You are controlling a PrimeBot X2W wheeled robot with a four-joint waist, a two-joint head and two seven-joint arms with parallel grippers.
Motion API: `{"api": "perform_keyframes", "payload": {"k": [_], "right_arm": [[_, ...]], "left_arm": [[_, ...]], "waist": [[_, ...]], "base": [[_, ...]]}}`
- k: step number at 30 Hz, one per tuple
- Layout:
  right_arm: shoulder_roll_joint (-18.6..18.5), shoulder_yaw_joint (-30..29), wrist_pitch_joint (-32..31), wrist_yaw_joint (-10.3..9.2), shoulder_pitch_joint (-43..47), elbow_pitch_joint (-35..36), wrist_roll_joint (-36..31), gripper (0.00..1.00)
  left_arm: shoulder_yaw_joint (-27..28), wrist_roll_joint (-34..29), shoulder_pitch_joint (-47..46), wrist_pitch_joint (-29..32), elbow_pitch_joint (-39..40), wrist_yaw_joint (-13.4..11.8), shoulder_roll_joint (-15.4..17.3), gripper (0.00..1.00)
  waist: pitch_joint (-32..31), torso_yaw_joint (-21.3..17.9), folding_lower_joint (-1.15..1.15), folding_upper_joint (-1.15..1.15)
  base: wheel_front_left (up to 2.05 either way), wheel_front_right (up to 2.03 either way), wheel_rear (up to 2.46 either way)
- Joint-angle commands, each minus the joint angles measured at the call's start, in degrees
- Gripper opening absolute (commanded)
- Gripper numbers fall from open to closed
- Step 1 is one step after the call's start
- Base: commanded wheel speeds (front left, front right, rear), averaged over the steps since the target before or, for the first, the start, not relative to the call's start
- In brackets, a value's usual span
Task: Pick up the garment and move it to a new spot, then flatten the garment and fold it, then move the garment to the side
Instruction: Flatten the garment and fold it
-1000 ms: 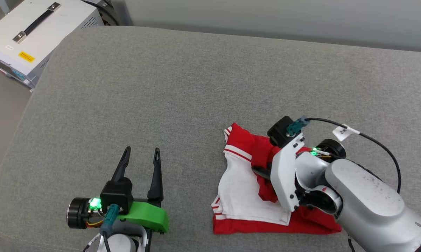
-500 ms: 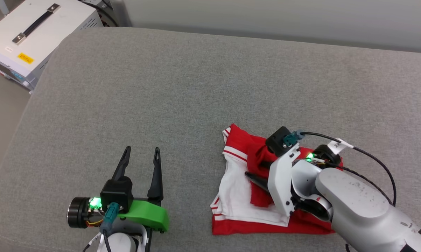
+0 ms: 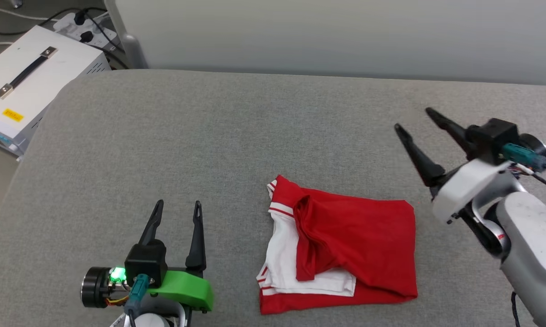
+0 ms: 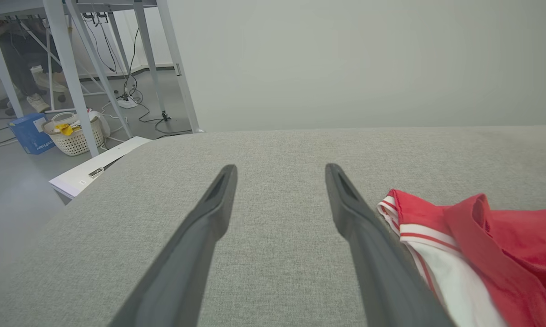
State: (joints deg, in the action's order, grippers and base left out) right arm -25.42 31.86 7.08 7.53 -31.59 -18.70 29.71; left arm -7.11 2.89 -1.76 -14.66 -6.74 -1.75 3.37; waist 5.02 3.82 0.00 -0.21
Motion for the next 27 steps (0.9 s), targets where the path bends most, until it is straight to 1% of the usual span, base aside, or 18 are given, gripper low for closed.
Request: {"api": "perform_keyframes", "payload": {"k": [1,6,9,10,11,17,23,27], "right_arm": [[0.8,-2.9,2.1,-0.04,2.3,0.4,-2.4,1.00],[4.5,-16.1,6.6,-0.04,9.1,2.1,-11.0,1.00],[7.2,-21.6,7.4,-0.04,13.2,4.3,-14.3,1.00],[8.9,-24.4,7.7,-0.04,16.0,6.0,-15.8,1.00],[9.8,-25.6,7.8,-0.04,17.4,7.0,-16.2,1.00],[14.4,-30.4,7.9,-0.04,25.1,12.9,-16.9,1.00],[17.6,-31.8,7.9,-0.04,31.6,16.3,-16.2,1.00],[18.7,-31.6,7.9,-0.04,34.4,17.4,-16.2,1.00]], "left_arm": [[0.2,-0.5,0.9,-0.3,0.3,0.2,0.0,1.00],[0.3,-0.6,1.5,-0.3,0.6,0.5,0.0,1.00],[0.4,-0.6,1.7,-0.3,0.7,0.6,0.0,1.00],[0.5,-0.6,2.0,-0.3,0.7,0.6,0.0,1.00],[0.6,-0.6,2.2,-0.3,0.8,0.6,0.0,1.00],[0.8,-0.4,3.4,-0.3,1.1,0.7,0.0,1.00],[0.9,-0.3,4.5,-0.3,1.2,1.0,0.0,1.00],[1.0,-0.1,5.0,-0.3,1.2,1.1,-0.1,1.00]], "waist": [[-1.2,-1.4,0.00,0.21],[-1.8,-2.6,0.00,0.21],[-2.2,-2.9,0.00,0.21],[-2.6,-3.2,0.00,0.21],[-2.8,-3.2,0.00,0.21],[-4.1,-3.3,0.00,0.21],[-4.7,-3.1,0.00,0.21],[-4.9,-3.1,0.00,0.21]], "base": [[0.00,0.00,0.00],[0.00,0.00,0.00],[0.00,0.00,0.00],[0.00,0.00,0.00],[0.00,0.00,0.00],[0.00,0.00,0.00],[0.00,0.00,0.00],[0.00,0.00,0.00]]}}
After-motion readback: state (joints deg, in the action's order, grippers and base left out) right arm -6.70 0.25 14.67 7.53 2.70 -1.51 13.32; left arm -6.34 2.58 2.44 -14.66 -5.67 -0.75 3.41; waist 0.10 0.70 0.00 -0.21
